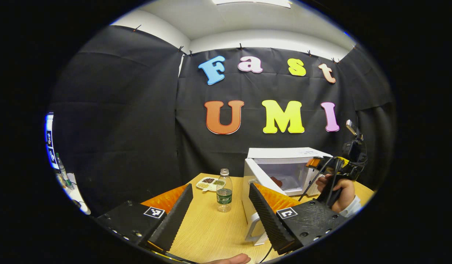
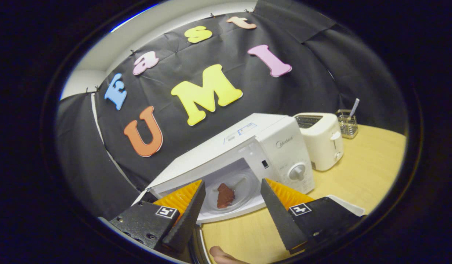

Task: Open the microwave oven with the left hand, put the food in, and close the microwave oven.

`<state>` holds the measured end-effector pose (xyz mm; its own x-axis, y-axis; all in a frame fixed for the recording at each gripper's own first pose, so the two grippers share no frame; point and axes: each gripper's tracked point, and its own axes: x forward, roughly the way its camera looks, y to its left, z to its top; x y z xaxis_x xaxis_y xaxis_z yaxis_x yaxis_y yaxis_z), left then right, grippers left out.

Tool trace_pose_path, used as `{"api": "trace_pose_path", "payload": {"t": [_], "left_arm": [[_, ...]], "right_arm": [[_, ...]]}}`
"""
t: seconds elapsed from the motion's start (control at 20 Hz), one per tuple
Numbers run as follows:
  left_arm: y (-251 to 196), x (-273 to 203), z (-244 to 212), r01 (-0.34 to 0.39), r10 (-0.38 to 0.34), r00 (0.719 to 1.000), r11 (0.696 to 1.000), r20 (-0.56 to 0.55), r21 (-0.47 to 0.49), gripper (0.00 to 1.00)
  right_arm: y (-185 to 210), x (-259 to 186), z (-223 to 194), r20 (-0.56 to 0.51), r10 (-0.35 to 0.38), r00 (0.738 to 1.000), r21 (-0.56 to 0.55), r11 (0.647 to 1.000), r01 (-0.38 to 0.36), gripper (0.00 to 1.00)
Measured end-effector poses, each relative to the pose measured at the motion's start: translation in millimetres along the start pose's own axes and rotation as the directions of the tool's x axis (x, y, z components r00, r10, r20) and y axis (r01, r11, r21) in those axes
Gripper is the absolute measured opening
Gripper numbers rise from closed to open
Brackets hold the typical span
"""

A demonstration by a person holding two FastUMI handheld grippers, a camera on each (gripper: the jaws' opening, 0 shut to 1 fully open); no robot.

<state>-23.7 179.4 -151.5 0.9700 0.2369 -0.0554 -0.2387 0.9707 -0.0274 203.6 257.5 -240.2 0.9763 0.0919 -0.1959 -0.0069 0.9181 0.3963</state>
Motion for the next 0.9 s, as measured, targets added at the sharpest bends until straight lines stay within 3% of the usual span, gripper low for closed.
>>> {"api": "trace_pose_path", "payload": {"t": [0.3, 0.55, 0.9], "left_arm": [[-5, -7, 0, -0.004, 0.004, 1.0, 1.0, 0.003, 0.001, 0.95], [-7, -11, 4, 0.006, -0.006, 1.0, 1.0, 0.029, 0.009, 0.95], [-1, -7, -16, 0.011, -0.011, 1.0, 1.0, 0.003, 0.0, 0.95]], "right_arm": [[-30, 11, 6, 0.007, -0.102, 0.995, -0.205, 0.974, 0.102, 0.96], [-50, 14, 0, 0.029, -0.154, 0.988, -0.293, 0.943, 0.156, 0.96], [-31, -39, 35, 0.052, -0.026, 0.998, -0.275, 0.961, 0.039, 0.97]]}}
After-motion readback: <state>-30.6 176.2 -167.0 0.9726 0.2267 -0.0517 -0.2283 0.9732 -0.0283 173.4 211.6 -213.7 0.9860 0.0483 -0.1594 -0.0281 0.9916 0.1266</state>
